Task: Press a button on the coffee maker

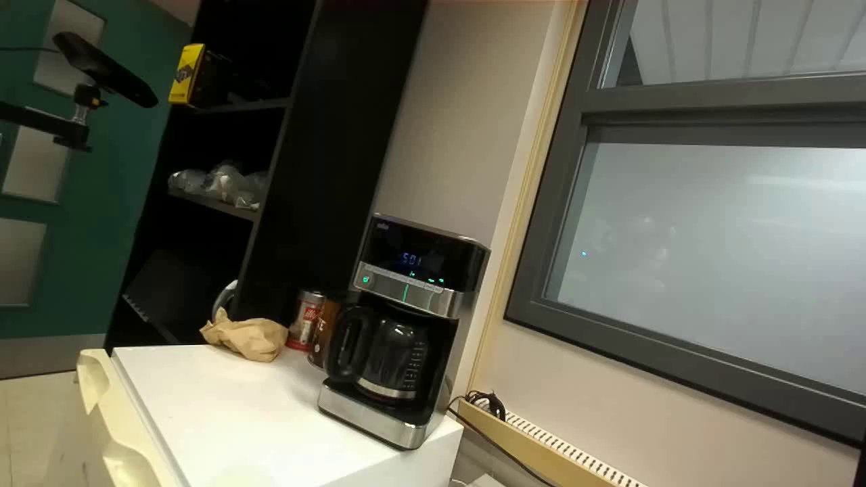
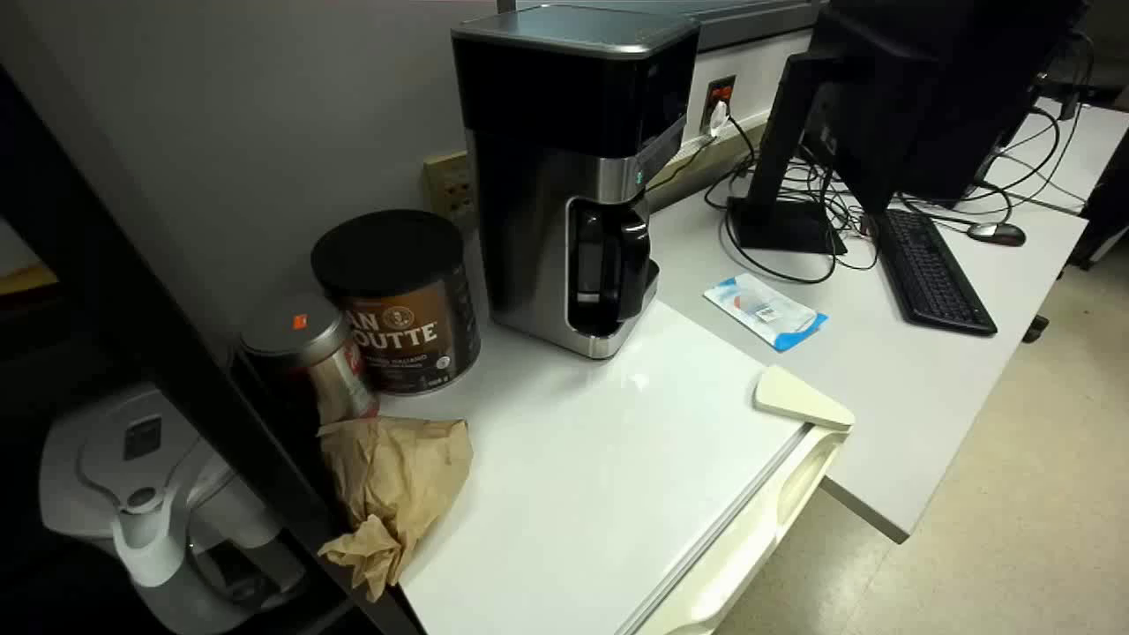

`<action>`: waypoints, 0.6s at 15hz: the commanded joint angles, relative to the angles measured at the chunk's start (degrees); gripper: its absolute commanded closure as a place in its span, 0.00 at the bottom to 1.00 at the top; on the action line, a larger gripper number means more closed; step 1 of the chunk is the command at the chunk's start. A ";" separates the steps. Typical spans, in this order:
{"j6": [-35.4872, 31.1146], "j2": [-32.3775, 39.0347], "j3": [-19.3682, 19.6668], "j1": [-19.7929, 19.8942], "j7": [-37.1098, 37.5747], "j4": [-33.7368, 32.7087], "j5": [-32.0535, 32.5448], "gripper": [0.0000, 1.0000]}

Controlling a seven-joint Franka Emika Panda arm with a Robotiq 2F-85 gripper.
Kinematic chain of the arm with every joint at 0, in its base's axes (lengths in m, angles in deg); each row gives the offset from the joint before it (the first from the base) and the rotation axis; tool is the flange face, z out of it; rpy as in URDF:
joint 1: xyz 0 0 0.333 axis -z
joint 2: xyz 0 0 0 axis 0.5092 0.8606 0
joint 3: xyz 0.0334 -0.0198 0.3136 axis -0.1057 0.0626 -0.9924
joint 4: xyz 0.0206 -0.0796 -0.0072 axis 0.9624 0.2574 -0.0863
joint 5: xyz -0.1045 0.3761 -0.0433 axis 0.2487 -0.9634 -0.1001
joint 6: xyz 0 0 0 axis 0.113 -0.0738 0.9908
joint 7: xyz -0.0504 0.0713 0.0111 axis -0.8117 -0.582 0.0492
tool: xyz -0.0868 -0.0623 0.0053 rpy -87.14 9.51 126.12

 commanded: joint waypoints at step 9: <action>0.04 0.69 1.28 0.03 -1.70 -0.27 2.36 0.00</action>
